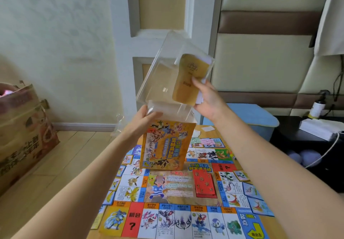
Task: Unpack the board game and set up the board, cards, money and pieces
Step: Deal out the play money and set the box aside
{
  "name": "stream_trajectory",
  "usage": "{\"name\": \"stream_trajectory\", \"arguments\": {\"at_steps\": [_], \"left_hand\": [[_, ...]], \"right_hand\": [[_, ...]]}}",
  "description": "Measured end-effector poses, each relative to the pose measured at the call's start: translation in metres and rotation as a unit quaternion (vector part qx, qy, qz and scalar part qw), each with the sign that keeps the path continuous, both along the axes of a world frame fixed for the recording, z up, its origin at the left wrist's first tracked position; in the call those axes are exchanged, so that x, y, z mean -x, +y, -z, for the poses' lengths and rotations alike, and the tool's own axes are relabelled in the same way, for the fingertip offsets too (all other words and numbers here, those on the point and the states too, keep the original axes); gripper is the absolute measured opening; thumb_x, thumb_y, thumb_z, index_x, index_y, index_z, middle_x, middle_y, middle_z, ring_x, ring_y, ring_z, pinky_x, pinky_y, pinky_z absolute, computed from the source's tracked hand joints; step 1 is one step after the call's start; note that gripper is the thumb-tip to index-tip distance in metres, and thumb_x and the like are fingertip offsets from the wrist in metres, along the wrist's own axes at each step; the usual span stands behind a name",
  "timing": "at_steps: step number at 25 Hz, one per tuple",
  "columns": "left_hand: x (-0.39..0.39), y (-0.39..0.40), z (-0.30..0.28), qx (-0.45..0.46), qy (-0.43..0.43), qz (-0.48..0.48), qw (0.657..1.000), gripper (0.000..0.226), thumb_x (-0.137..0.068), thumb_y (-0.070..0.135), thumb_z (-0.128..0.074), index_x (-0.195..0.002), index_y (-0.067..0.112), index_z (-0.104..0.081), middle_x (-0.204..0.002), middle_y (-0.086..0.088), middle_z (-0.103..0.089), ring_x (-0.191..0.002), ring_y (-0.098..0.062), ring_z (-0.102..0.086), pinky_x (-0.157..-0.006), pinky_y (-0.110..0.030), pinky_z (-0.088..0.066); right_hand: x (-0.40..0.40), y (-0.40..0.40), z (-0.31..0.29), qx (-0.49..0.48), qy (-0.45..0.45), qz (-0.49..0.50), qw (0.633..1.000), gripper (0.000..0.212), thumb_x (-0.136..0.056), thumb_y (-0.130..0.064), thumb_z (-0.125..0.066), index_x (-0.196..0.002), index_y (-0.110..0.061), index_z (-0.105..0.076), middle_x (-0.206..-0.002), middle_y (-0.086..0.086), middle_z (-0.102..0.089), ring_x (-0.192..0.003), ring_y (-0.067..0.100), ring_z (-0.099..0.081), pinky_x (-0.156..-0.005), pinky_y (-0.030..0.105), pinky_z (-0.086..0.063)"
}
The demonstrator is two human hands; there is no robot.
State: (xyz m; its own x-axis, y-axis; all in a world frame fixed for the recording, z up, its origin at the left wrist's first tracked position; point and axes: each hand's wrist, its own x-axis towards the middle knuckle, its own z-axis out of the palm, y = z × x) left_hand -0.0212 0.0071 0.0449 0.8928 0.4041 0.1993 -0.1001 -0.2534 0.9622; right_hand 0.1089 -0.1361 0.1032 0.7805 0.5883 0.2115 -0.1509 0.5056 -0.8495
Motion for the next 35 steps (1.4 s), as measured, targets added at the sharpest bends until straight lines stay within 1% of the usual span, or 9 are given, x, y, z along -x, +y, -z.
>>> {"name": "stream_trajectory", "arguments": {"at_steps": [2,9,11,16,21,24,27,31,35], "left_hand": [[-0.003,-0.011,-0.003,-0.017,-0.035,-0.057,0.998,0.009,-0.093,0.016,-0.048,-0.101,0.015,-0.050,-0.092,0.001,-0.058,-0.087,-0.016,-0.055,-0.066,-0.020,-0.045],[-0.005,0.006,-0.001,0.087,-0.043,-0.085,0.992,0.021,-0.100,0.018,-0.038,-0.087,0.009,-0.053,-0.075,-0.005,-0.054,-0.066,-0.015,-0.054,-0.058,-0.024,-0.048],[-0.005,0.007,0.000,0.139,-0.022,-0.073,0.987,0.032,-0.100,0.036,-0.033,-0.089,0.014,-0.054,-0.081,-0.008,-0.058,-0.075,-0.019,-0.057,-0.074,-0.035,-0.049],[-0.003,0.010,0.013,0.142,0.033,-0.040,0.989,0.087,-0.079,0.073,-0.024,-0.140,0.014,-0.038,-0.128,-0.014,-0.057,-0.121,-0.028,-0.052,-0.109,-0.047,-0.033],[-0.003,0.010,0.016,0.103,0.010,-0.009,0.995,0.049,-0.094,0.054,-0.020,-0.108,0.022,-0.054,-0.113,-0.005,-0.062,-0.114,-0.019,-0.053,-0.110,-0.039,-0.031],[-0.006,0.013,0.023,0.119,0.011,-0.016,0.993,0.056,-0.094,0.057,-0.022,-0.130,0.023,-0.046,-0.130,-0.001,-0.054,-0.128,-0.022,-0.043,-0.113,-0.046,-0.026],[-0.009,0.003,0.014,0.170,0.006,-0.053,0.984,0.067,-0.092,0.063,-0.019,-0.135,0.019,-0.045,-0.127,-0.007,-0.057,-0.118,-0.025,-0.053,-0.103,-0.045,-0.039],[-0.009,-0.004,0.013,0.085,-0.030,-0.063,0.994,0.050,-0.095,0.052,-0.036,-0.138,0.027,-0.035,-0.139,-0.009,-0.044,-0.120,-0.026,-0.050,-0.097,-0.047,-0.045],[-0.007,0.000,0.018,0.104,-0.041,-0.042,0.993,0.037,-0.098,0.018,-0.044,-0.133,0.029,-0.037,-0.115,-0.017,-0.055,-0.079,-0.025,-0.066,-0.075,-0.043,-0.056]], "right_hand": [[0.007,0.004,0.001,-0.016,0.002,-0.009,1.000,0.026,-0.093,-0.013,-0.053,-0.115,-0.026,-0.055,-0.098,0.000,-0.067,-0.081,0.015,-0.068,-0.066,0.034,-0.057],[0.002,-0.012,-0.001,0.017,-0.089,-0.010,0.996,0.027,-0.094,0.000,-0.045,-0.104,-0.022,-0.057,-0.075,-0.005,-0.072,-0.067,0.009,-0.068,-0.059,0.024,-0.056],[0.003,-0.016,-0.003,0.046,-0.120,-0.008,0.992,0.029,-0.094,0.002,-0.043,-0.103,-0.022,-0.055,-0.072,-0.008,-0.072,-0.066,0.007,-0.068,-0.058,0.023,-0.055],[0.009,-0.009,-0.004,0.121,-0.216,0.024,0.969,0.033,-0.093,0.005,-0.045,-0.097,-0.026,-0.053,-0.084,-0.007,-0.065,-0.077,0.008,-0.060,-0.066,0.023,-0.047],[0.013,-0.006,-0.006,0.157,-0.241,0.030,0.957,0.031,-0.095,0.005,-0.042,-0.112,-0.020,-0.046,-0.091,-0.001,-0.056,-0.078,0.010,-0.053,-0.061,0.019,-0.044],[0.015,-0.001,0.002,0.195,-0.254,0.053,0.946,0.029,-0.096,0.002,-0.040,-0.115,-0.020,-0.044,-0.094,0.005,-0.057,-0.078,0.010,-0.053,-0.058,0.014,-0.042],[0.019,0.003,0.013,0.207,-0.279,0.078,0.934,0.030,-0.098,-0.005,-0.041,-0.125,-0.017,-0.042,-0.112,0.008,-0.054,-0.097,0.014,-0.051,-0.077,0.020,-0.041],[0.022,-0.005,0.018,0.318,-0.342,0.110,0.878,0.038,-0.099,-0.016,-0.043,-0.135,-0.009,-0.034,-0.123,-0.001,-0.046,-0.114,0.011,-0.042,-0.088,0.020,-0.032],[0.019,-0.018,0.030,0.451,-0.474,0.250,0.714,0.033,-0.093,-0.030,-0.053,-0.115,-0.006,-0.051,-0.118,0.010,-0.050,-0.112,0.025,-0.046,-0.087,0.032,-0.038]]}}
